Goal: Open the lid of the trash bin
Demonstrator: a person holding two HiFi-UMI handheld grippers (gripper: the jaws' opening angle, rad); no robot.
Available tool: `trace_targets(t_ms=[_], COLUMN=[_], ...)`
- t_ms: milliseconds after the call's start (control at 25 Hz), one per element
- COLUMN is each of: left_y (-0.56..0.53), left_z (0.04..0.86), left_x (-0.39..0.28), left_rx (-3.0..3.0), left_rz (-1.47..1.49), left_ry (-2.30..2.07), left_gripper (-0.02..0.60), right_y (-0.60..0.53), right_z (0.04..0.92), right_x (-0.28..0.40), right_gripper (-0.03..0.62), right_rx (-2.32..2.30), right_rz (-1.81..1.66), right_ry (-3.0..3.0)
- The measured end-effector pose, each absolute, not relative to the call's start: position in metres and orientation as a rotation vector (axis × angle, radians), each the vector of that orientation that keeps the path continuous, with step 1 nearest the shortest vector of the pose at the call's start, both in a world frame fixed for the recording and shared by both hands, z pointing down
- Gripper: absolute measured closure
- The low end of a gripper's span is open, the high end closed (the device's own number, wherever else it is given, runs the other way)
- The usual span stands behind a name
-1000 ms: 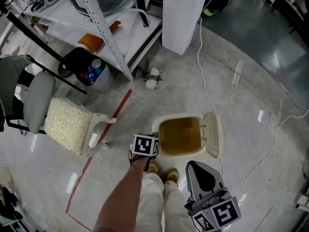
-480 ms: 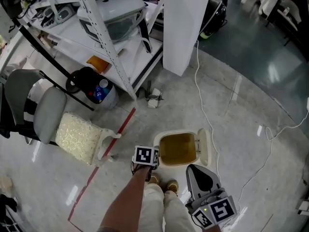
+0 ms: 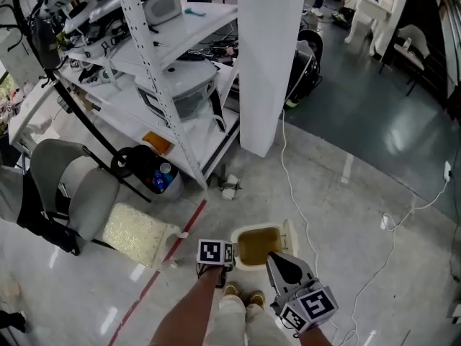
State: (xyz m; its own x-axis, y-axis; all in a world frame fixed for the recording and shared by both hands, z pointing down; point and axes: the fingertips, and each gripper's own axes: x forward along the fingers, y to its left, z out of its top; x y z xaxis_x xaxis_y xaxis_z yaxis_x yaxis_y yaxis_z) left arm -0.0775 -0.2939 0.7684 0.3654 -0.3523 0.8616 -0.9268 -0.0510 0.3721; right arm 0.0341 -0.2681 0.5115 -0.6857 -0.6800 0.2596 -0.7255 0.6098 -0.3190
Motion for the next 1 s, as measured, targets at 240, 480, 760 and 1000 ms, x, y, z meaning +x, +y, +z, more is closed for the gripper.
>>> trace_targets(t_ms=[240, 480, 760, 1000], left_y=[-0.321, -0.361, -0.383, -0.37], left_z=[0.693, 0.583, 0.454, 0.36], left_x=[-0.081, -0.082, -0.086, -0.077], left_rx=[1.722, 1.942, 2.14, 2.332], left_rz=[0.664, 0.564, 0.398, 0.317], left_ry=[-1.212, -1.297, -1.398, -1.437], left_gripper=[0.577, 0.577, 0.577, 0.577], right_y=[-0.259, -0.252, -0.246, -0.259], right_z=[0.484, 0.469, 0.438, 0.406], right_x=[0.036, 0.041, 0.034, 0.039], right_gripper=[0.574, 0.574, 0.574, 0.574], right_rx=[1.186, 1.222, 1.183, 1.249], right_rz=[0.613, 0.644, 0.604, 0.54], right_ry=[-2.729, -2.753, -2.782, -2.809])
